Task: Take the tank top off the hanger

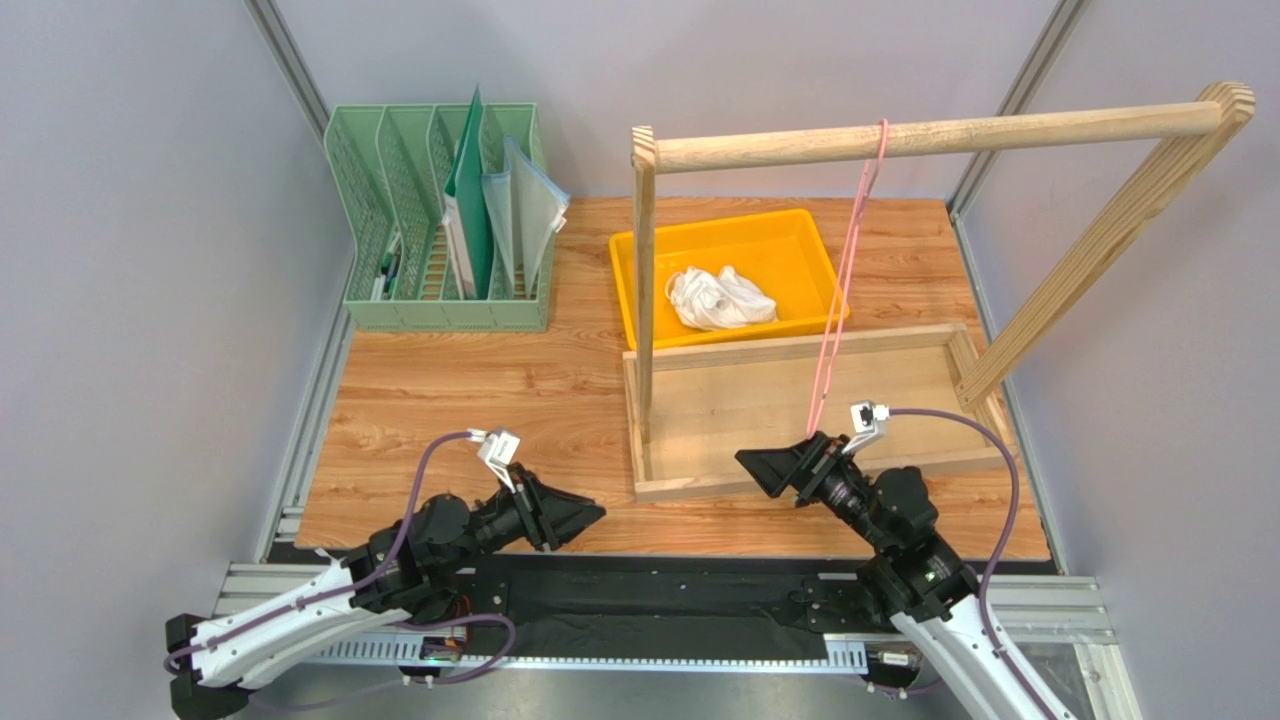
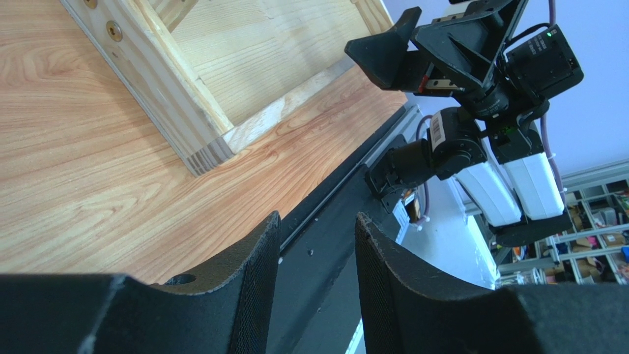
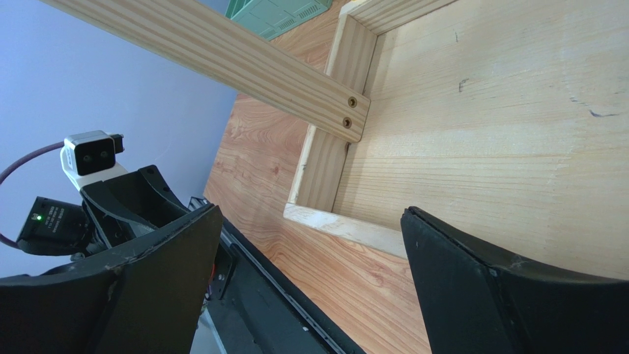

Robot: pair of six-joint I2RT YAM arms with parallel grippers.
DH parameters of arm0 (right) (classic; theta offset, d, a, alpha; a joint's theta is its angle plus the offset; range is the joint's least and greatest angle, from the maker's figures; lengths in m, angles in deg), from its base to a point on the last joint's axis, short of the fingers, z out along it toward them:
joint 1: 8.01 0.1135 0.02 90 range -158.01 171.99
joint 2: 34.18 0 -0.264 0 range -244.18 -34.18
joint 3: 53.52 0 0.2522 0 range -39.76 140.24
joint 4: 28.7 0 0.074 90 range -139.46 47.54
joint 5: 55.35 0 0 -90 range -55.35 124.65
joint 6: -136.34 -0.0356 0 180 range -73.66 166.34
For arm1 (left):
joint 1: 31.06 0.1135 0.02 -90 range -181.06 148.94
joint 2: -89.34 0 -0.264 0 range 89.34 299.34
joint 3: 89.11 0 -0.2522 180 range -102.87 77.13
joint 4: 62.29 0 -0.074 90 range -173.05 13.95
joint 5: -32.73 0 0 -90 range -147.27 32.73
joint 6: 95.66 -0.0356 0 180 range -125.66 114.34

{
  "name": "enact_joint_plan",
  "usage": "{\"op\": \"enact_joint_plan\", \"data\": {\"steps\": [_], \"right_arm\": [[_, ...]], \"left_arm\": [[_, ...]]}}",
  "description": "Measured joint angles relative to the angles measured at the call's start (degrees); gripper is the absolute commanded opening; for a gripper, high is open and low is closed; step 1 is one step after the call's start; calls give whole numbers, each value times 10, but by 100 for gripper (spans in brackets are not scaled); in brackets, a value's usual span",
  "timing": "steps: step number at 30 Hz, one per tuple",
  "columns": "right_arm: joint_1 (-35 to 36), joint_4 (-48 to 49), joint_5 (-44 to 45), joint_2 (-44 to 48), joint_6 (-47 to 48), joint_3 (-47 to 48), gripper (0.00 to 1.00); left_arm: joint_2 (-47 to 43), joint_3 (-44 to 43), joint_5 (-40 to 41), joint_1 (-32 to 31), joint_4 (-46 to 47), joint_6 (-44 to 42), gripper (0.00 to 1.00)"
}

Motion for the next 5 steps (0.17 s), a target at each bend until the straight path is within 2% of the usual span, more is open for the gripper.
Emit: {"op": "enact_joint_plan", "data": {"steps": [5], "right_arm": [[16, -1, 15, 0, 9, 0, 100]], "left_arm": [[0, 0, 9, 0, 0, 2, 48]]}}
